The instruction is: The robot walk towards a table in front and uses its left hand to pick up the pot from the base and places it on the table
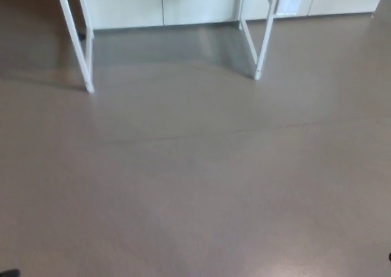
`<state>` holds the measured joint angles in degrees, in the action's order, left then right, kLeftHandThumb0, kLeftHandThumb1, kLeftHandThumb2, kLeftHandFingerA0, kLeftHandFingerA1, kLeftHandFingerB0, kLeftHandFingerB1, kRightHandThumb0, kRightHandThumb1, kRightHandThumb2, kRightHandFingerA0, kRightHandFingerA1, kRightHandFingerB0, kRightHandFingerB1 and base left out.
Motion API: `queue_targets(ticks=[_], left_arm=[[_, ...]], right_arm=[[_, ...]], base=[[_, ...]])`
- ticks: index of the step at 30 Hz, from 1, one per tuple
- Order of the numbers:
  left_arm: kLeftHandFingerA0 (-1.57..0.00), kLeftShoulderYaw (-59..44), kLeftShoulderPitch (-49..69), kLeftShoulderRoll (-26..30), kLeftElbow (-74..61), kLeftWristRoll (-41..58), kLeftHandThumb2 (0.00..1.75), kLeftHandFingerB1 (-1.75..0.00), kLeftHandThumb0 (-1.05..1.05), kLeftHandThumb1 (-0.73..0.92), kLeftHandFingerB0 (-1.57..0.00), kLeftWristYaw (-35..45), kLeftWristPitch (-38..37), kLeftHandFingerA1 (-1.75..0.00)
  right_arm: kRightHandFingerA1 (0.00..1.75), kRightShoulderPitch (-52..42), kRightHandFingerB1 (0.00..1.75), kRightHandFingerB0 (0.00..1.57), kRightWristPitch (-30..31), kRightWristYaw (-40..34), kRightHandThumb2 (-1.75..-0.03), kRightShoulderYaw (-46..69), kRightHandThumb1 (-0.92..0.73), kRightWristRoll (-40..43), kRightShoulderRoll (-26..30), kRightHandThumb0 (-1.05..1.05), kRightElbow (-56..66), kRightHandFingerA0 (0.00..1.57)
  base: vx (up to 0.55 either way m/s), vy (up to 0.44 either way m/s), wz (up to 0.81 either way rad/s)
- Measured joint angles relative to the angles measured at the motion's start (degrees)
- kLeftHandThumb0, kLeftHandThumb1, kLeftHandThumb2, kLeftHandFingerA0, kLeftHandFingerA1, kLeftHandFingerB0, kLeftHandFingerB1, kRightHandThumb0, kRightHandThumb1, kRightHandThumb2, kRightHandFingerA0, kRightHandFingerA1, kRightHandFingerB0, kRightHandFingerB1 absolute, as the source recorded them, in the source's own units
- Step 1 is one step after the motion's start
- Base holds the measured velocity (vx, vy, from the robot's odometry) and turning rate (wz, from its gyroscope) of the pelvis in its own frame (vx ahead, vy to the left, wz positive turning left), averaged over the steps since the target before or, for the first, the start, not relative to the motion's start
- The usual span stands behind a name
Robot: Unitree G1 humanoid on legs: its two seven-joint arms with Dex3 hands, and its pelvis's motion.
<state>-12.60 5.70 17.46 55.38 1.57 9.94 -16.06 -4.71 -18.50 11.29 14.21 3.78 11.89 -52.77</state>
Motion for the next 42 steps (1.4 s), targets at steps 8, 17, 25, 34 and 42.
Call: queue_targets(ticks=[8,17,25,34,42], left_arm=[[-0.59,-0.08,-0.2,0.88,0.67,0.02,0.57,-0.34,-0.37,0.54,-0.42,0.07,-0.08,-0.39],[-0.54,0.38,-0.7,0.57,0.54,-0.08,0.72,-0.44,-0.44,0.45,-0.38,-0.06,-0.22,-0.5],[-0.55,0.61,-0.34,0.52,0.43,-0.11,0.74,-0.45,-0.45,0.45,-0.38,0.12,-0.46,-0.51],[-0.6,1.07,-0.69,1.09,-0.09,-0.32,0.73,-0.45,-0.45,0.44,-0.41,-0.19,-0.52,-0.52],[-0.6,1.33,-0.34,1.06,0.0,-0.34,0.73,-0.46,-0.44,0.44,-0.42,-0.35,-0.51,-0.52]], right_arm=[[0.62,-0.04,0.49,0.41,-0.68,0.25,-0.74,0.06,-0.38,0.41,-0.28,-0.47,-0.69,0.74],[0.62,-0.02,0.49,0.39,-1.0,0.39,-0.74,0.22,-0.39,0.97,-0.17,-0.48,-0.84,0.75],[0.63,-0.72,0.5,0.42,-1.96,-0.16,-0.75,0.01,-0.41,0.9,0.27,-0.48,-0.95,0.75],[0.53,-1.21,0.38,0.49,-2.41,-0.77,-0.55,-0.53,-0.51,0.84,-0.06,-0.4,-0.82,0.81],[0.53,-1.91,0.38,0.47,-3.02,-0.86,-0.56,-0.63,-0.49,0.82,-0.27,-0.44,-0.98,0.82]], base=[[0.18,0.079,0.06],[0.25,-0.136,0.2],[0.26,-0.049,-0.08],[0.33,0.161,-0.06],[0.24,0.065,0.07]])
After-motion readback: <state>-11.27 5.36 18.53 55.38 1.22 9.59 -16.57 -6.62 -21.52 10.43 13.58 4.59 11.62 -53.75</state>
